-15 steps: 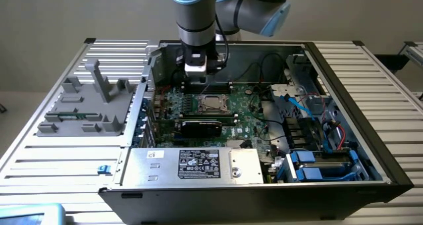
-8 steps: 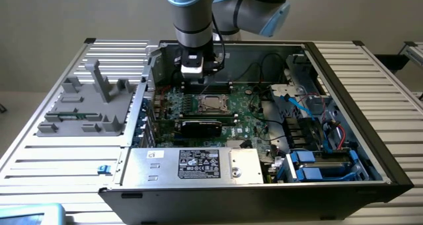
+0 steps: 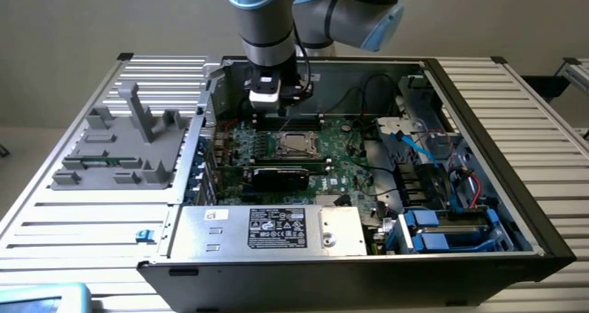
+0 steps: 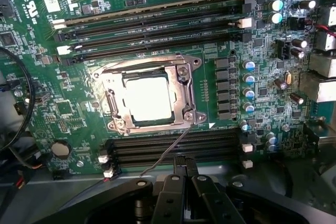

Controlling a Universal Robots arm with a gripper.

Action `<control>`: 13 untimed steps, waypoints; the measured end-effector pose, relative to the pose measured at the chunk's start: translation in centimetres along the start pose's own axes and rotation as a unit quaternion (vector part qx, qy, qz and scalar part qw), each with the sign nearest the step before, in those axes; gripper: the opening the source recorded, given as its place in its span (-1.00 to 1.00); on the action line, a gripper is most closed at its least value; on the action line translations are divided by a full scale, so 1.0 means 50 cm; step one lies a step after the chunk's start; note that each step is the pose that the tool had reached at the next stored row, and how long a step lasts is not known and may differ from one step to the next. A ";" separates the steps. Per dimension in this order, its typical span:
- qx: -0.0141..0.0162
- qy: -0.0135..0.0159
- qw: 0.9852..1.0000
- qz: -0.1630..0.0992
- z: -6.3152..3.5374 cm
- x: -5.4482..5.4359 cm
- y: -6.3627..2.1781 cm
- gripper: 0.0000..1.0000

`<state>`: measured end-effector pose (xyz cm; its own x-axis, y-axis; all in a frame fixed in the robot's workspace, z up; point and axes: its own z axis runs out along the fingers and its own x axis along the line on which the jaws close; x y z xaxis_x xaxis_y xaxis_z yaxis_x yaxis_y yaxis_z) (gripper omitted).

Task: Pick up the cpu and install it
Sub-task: 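Install the first cpu locking lever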

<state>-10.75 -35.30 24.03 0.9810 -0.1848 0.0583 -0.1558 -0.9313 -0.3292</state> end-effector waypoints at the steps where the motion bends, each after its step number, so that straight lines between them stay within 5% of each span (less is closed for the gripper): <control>1: 0.000 0.002 1.000 0.005 0.001 0.000 0.001 -0.77; 6: -0.001 0.008 1.000 0.023 0.011 -0.007 0.005 -0.77; 13: -0.001 0.010 1.000 0.027 0.013 -0.021 0.008 -0.77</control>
<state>-11.77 -35.27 23.21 0.9685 -0.2419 0.0592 -0.2097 -0.9203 -0.3303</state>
